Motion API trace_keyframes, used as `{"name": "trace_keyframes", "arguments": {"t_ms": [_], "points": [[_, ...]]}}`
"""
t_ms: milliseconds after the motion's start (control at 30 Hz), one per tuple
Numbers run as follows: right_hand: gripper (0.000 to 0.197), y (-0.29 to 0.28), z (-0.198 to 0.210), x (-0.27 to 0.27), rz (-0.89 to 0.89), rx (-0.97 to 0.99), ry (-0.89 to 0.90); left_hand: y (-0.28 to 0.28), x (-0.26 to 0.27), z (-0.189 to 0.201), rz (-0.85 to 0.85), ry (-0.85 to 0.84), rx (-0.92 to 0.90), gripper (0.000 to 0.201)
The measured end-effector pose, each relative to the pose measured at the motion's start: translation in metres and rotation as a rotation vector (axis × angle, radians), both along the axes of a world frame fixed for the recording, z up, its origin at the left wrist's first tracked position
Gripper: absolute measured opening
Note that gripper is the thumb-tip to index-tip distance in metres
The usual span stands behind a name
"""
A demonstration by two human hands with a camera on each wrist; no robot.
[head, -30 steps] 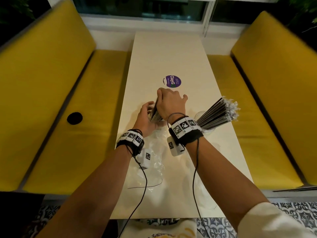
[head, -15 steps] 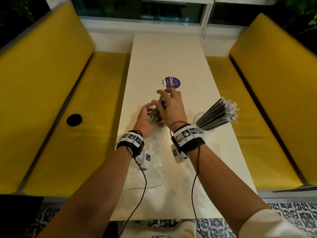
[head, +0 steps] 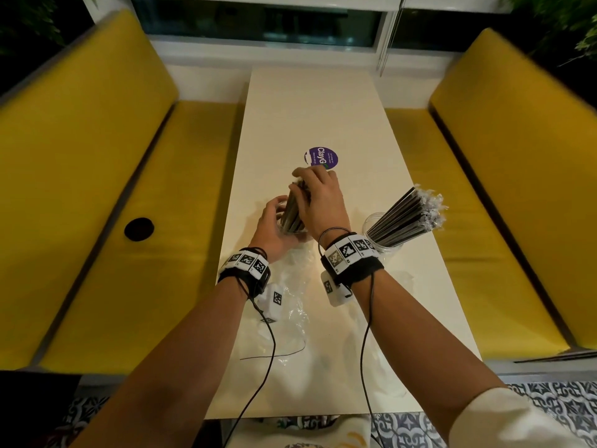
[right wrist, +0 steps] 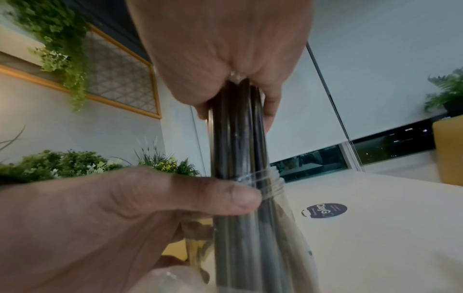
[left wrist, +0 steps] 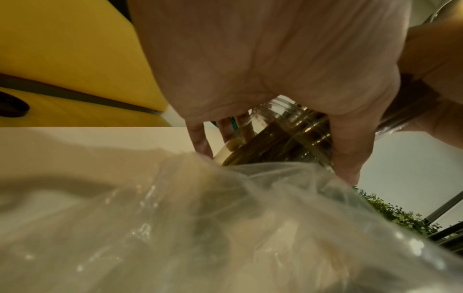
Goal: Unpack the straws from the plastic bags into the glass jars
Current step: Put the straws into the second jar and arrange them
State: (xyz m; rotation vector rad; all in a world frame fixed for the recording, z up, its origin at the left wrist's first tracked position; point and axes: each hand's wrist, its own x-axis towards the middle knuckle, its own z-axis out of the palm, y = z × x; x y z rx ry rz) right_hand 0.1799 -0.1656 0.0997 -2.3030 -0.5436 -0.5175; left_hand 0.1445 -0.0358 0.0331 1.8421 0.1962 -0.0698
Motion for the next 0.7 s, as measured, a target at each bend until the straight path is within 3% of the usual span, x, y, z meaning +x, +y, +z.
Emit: {"name": "trace_keyframes", "arguments": {"t_ms": [67, 200, 267, 467, 700], "points": [[0.029, 0.002, -0.002, -0.005, -0.039, -0.019, 0.001, 0.000, -0.001, 0.001, -0.002, 0.004, -0.008, 0.103], [0.053, 0.006, 0.001, -0.013, -0.134, -0.303, 0.067, -0.002, 0.000, 0.002, -0.001, -0.016, -0.014, 0.105], [0.061, 0.005, 0.006, -0.014, -0.119, -0.353, 0.101, -0.003, 0.000, 0.001, -0.002, -0.016, -0.041, 0.102], [0.047, -0.001, -0.005, -0.021, -0.026, -0.261, -0.015, -0.003, 0.001, 0.003, -0.003, -0.012, -0.030, 0.103], [0.058, -0.003, 0.007, -0.021, 0.011, -0.319, 0.180, -0.002, -0.001, 0.009, -0.025, 0.015, 0.038, 0.109]]}}
